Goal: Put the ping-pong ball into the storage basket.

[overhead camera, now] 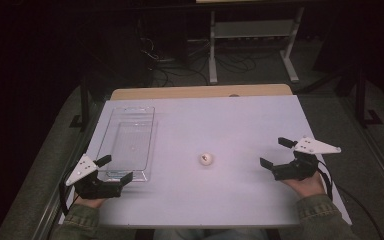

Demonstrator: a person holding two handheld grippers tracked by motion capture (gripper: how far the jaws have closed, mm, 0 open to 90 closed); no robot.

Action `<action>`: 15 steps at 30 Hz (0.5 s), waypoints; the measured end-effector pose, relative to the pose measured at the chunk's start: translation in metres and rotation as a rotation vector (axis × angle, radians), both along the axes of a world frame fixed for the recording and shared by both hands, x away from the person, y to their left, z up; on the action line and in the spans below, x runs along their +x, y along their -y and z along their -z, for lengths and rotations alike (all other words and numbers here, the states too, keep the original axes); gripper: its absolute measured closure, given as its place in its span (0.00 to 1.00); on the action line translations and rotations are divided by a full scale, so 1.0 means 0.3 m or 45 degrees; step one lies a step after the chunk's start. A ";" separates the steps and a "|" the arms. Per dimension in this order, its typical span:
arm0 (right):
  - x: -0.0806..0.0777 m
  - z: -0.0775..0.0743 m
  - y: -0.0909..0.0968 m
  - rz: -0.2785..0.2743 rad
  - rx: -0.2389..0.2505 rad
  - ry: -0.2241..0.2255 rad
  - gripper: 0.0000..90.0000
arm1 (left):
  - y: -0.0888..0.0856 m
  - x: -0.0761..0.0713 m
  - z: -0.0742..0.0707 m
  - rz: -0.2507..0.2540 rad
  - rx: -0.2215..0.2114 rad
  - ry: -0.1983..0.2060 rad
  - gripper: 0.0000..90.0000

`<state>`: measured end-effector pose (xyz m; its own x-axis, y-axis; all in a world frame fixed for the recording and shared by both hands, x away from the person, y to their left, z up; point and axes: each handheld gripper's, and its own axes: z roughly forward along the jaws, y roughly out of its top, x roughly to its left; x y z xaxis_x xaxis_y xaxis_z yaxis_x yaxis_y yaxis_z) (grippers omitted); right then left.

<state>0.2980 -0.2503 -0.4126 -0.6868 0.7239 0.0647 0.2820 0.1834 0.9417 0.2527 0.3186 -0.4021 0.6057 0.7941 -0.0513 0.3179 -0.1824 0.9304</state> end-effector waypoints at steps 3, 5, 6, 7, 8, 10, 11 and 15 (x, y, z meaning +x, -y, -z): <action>0.000 0.000 -0.003 -0.004 0.000 0.005 0.00 | 0.003 0.001 0.004 0.004 0.009 -0.011 0.00; -0.001 0.001 -0.006 -0.008 -0.004 0.002 0.00 | 0.010 0.000 0.006 0.009 0.020 -0.015 0.00; -0.001 0.001 -0.006 -0.008 -0.005 0.001 0.00 | 0.012 -0.001 0.005 0.011 0.026 -0.012 0.00; -0.001 0.001 -0.007 -0.009 -0.008 0.001 0.00 | 0.015 -0.002 0.005 0.010 0.029 -0.011 0.00; -0.002 0.001 -0.008 -0.009 -0.008 0.001 0.00 | 0.015 -0.004 0.004 0.011 0.036 -0.009 0.00; -0.001 0.001 -0.008 -0.008 -0.006 0.001 0.00 | 0.013 -0.006 -0.001 0.005 0.052 -0.005 0.00; -0.001 0.001 -0.008 -0.009 -0.007 0.000 0.00 | 0.009 -0.007 -0.002 0.001 0.050 -0.002 0.00; -0.003 0.001 -0.006 -0.013 -0.003 -0.001 0.00 | 0.002 -0.007 -0.004 -0.019 0.036 -0.010 0.00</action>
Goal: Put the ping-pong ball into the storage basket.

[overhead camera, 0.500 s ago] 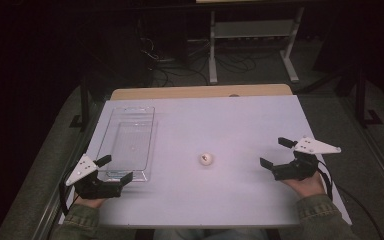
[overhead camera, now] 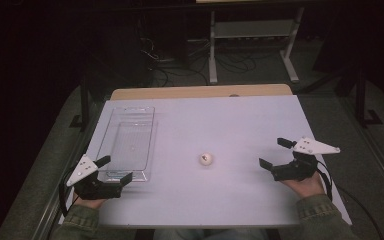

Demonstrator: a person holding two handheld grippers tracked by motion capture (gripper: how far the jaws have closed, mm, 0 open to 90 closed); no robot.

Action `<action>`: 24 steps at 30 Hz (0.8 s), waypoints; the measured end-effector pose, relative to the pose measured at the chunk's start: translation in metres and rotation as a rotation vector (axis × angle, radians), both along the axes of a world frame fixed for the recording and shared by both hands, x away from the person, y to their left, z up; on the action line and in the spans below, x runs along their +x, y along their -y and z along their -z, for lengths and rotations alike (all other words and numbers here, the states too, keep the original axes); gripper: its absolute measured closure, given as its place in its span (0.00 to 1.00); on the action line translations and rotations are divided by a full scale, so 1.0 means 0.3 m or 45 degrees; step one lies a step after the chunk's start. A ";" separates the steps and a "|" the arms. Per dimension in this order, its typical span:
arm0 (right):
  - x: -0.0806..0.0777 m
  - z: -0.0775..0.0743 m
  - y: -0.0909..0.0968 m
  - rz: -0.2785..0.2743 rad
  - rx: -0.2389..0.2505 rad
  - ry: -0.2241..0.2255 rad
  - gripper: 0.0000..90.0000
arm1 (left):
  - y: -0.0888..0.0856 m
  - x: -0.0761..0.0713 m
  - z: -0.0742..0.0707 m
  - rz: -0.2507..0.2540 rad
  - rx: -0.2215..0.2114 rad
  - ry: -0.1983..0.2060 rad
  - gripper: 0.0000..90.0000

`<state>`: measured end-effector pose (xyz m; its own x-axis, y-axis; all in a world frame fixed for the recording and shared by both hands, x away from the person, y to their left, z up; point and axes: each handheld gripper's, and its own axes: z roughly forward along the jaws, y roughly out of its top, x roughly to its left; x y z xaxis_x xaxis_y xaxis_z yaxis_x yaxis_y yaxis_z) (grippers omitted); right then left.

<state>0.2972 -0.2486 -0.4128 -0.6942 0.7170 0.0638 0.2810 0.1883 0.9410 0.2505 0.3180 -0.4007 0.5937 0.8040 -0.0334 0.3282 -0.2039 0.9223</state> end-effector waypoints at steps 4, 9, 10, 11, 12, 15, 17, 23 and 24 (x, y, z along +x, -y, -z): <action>-0.002 0.001 -0.001 0.005 -0.002 -0.002 0.00 | 0.018 0.001 -0.010 0.023 0.023 -0.004 0.00; 0.000 0.004 -0.004 0.006 -0.016 -0.009 0.00 | 0.044 0.013 -0.029 0.064 0.054 -0.010 0.00; 0.000 0.004 -0.005 0.006 -0.017 -0.008 0.00 | 0.048 0.016 -0.033 0.067 0.059 -0.012 0.00; -0.001 0.004 -0.005 0.007 -0.018 -0.011 0.00 | 0.050 0.018 -0.036 0.071 0.064 -0.012 0.00; 0.000 0.005 -0.005 0.008 -0.018 -0.010 0.00 | 0.052 0.022 -0.041 0.076 0.068 -0.009 0.00; 0.001 0.006 -0.004 0.012 -0.020 -0.014 0.00 | 0.058 0.031 -0.061 0.082 0.075 0.003 0.00; 0.000 0.005 -0.004 0.013 -0.017 -0.014 0.00 | 0.063 0.035 -0.072 0.088 0.078 0.009 0.00; 0.001 0.004 -0.004 0.019 -0.026 -0.005 0.00 | 0.083 0.050 -0.090 0.121 0.092 0.009 0.00; 0.001 0.005 -0.004 0.021 -0.025 -0.008 0.00 | 0.088 0.053 -0.093 0.129 0.099 0.006 0.00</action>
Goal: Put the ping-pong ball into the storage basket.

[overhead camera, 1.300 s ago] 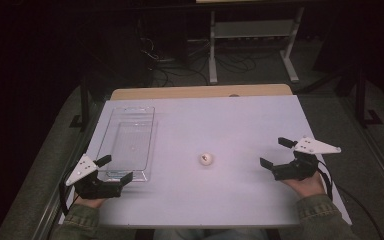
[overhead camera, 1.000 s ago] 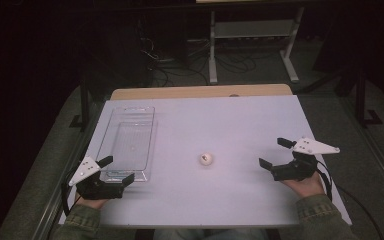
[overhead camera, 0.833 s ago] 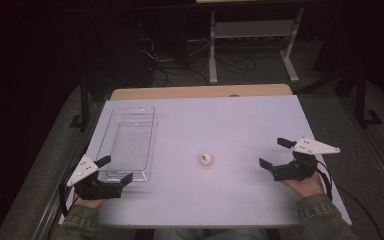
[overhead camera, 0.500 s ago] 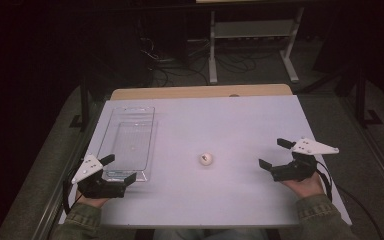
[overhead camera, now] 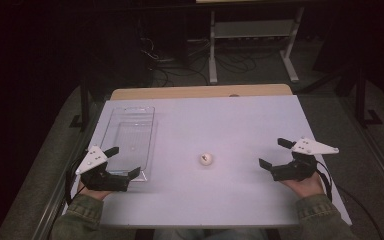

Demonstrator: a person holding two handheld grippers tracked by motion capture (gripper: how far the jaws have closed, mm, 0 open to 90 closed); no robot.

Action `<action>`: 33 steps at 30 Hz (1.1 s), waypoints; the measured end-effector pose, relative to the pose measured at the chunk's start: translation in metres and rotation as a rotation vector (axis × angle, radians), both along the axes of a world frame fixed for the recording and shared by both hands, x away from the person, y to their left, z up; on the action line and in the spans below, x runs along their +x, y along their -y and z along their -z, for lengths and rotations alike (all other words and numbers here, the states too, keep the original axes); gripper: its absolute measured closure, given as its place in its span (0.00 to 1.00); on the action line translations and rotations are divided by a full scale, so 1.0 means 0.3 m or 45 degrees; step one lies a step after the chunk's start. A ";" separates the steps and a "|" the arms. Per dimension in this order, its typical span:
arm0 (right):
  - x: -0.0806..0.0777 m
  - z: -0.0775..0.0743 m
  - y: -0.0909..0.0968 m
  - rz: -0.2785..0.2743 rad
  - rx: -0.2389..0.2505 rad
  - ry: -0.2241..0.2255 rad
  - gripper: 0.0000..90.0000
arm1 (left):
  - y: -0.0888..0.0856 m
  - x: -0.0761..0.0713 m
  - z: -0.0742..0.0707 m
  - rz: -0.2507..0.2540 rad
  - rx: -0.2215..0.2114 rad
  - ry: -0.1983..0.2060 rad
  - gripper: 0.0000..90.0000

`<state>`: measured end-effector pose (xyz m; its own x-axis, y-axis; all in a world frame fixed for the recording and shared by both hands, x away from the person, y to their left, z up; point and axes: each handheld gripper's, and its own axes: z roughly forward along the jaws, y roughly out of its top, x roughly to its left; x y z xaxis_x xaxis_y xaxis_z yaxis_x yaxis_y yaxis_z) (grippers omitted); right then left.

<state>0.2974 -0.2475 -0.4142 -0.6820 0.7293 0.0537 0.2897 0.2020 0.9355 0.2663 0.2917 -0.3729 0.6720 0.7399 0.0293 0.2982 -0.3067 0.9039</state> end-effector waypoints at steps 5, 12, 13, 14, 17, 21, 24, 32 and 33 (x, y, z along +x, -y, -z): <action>0.000 0.003 -0.007 -0.006 -0.013 -0.010 0.00 | 0.024 0.016 -0.028 0.043 0.056 -0.002 0.00; 0.001 0.004 -0.007 -0.012 -0.006 -0.016 0.00 | 0.040 0.037 -0.062 0.077 0.067 -0.018 0.00; 0.001 0.004 -0.007 -0.011 -0.006 -0.016 0.00 | 0.044 0.041 -0.066 0.086 0.077 -0.025 0.00; 0.001 0.004 -0.007 -0.012 -0.006 -0.016 0.00 | 0.049 0.043 -0.070 0.091 0.084 -0.024 0.00; 0.001 0.004 -0.008 -0.014 -0.010 -0.016 0.00 | 0.064 0.053 -0.086 0.113 0.095 -0.022 0.00; 0.002 0.005 -0.008 -0.017 -0.008 -0.024 0.00 | 0.089 0.069 -0.101 0.147 0.125 -0.028 0.00; 0.002 0.005 -0.008 -0.019 -0.009 -0.024 0.00 | 0.110 0.080 -0.112 0.169 0.140 -0.030 0.00; 0.001 0.003 -0.006 -0.022 -0.003 -0.018 0.00 | 0.159 0.103 -0.125 0.228 0.181 -0.061 0.00; 0.001 0.003 -0.006 -0.025 0.001 -0.020 0.00 | 0.164 0.106 -0.126 0.238 0.185 -0.069 0.00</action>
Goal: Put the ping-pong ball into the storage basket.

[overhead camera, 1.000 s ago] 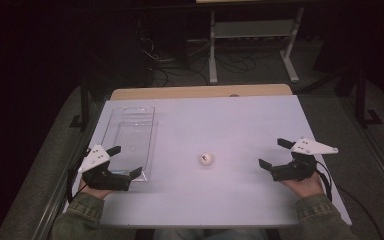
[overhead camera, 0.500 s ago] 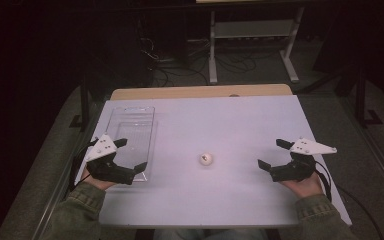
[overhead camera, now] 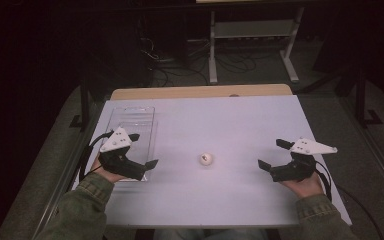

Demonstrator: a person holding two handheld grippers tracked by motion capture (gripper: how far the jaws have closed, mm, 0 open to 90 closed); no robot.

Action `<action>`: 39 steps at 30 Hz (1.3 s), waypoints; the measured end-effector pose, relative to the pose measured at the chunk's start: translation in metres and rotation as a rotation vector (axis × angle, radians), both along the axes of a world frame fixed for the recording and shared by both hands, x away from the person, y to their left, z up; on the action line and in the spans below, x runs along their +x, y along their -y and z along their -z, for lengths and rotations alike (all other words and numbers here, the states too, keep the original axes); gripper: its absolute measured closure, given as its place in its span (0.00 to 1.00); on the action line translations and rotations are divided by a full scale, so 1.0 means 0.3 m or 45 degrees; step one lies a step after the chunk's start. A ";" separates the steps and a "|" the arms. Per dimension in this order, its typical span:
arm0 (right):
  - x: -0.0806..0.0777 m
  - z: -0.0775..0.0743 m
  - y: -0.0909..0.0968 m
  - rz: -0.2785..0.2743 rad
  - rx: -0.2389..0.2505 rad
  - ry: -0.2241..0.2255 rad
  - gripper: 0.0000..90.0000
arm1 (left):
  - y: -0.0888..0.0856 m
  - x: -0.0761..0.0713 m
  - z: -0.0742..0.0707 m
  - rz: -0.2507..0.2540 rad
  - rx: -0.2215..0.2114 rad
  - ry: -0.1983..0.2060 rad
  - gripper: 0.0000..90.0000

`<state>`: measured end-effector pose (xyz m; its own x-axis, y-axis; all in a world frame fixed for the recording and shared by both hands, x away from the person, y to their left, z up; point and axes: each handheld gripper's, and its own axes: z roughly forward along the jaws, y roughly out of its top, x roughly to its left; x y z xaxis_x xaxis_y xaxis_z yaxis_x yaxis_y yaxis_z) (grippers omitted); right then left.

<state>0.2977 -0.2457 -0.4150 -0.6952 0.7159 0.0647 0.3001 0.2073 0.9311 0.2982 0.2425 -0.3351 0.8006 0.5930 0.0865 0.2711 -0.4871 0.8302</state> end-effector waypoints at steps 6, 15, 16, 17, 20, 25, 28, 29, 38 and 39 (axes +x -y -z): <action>0.000 0.002 -0.003 -0.011 -0.004 -0.008 0.00 | 0.027 0.014 -0.010 0.027 0.024 -0.008 0.00; -0.001 0.002 -0.006 -0.015 -0.008 -0.010 0.00 | 0.070 0.029 -0.038 0.071 0.069 0.000 0.00; -0.001 0.002 -0.007 -0.016 -0.014 -0.010 0.00 | 0.076 0.030 -0.039 0.079 0.077 -0.002 0.00; -0.001 0.003 -0.007 -0.016 -0.015 -0.009 0.00 | 0.081 0.032 -0.039 0.086 0.085 -0.006 0.00; -0.001 0.003 -0.007 -0.017 -0.016 -0.010 0.00 | 0.096 0.040 -0.039 0.100 0.104 -0.014 0.00; -0.001 0.003 -0.007 -0.018 -0.016 -0.010 0.00 | 0.121 0.060 -0.040 0.115 0.114 -0.050 0.00; -0.001 0.003 -0.008 -0.020 -0.019 -0.012 0.00 | 0.141 0.073 -0.041 0.133 0.132 -0.060 0.00; -0.001 0.003 -0.009 -0.021 -0.019 -0.012 0.00 | 0.147 0.076 -0.041 0.142 0.136 -0.066 0.00; -0.002 0.003 -0.007 -0.018 -0.020 -0.010 0.00 | 0.194 0.097 -0.044 0.189 0.181 -0.090 0.00; -0.002 0.003 -0.008 -0.018 -0.019 -0.009 0.00 | 0.199 0.099 -0.043 0.189 0.182 -0.094 0.00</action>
